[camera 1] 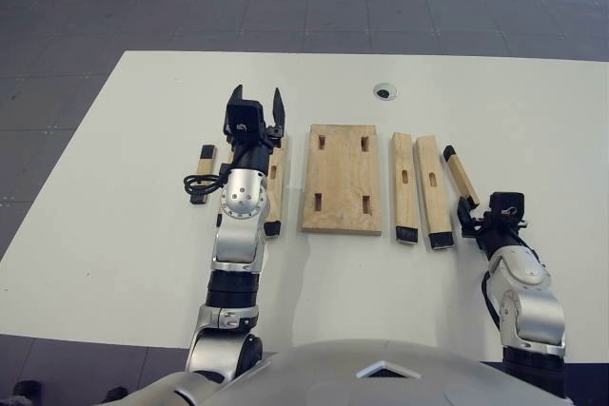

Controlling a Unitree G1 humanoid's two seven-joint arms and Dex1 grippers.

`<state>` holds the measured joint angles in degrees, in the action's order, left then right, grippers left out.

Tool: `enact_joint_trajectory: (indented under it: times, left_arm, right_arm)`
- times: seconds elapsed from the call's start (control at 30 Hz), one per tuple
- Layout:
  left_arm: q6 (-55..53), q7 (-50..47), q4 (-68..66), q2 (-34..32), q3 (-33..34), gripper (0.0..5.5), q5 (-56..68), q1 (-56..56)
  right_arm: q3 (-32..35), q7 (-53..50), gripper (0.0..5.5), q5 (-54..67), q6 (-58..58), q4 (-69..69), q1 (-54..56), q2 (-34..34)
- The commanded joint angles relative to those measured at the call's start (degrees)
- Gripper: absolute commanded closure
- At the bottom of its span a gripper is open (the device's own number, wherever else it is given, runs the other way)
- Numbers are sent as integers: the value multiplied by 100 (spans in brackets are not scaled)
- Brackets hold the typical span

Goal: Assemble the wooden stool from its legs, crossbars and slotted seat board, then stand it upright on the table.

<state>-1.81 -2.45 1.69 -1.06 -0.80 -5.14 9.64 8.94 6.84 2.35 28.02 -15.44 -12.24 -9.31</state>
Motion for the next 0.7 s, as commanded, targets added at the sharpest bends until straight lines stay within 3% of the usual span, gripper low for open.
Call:
enact_joint_trajectory:
  times: [0.03, 0.17, 0.63, 0.7]
  left_arm:
    - [-67, 80, 15, -70, -25, 234, -5, 1]
    - [-66, 89, 5, -81, -41, 238, -2, -17]
    - [-104, 79, 23, -89, -10, 238, 35, 45]
    - [-140, 101, 77, -95, 12, 238, 79, 107]
  right_arm:
    - [-54, -47, 203, 6, -47, 262, 225, 18]
    - [-81, -45, 233, 21, -111, 382, 237, 7]
    - [-160, -192, 508, -98, -360, -171, 282, 0]
    - [-102, -252, 511, 27, -362, -402, 497, 68]
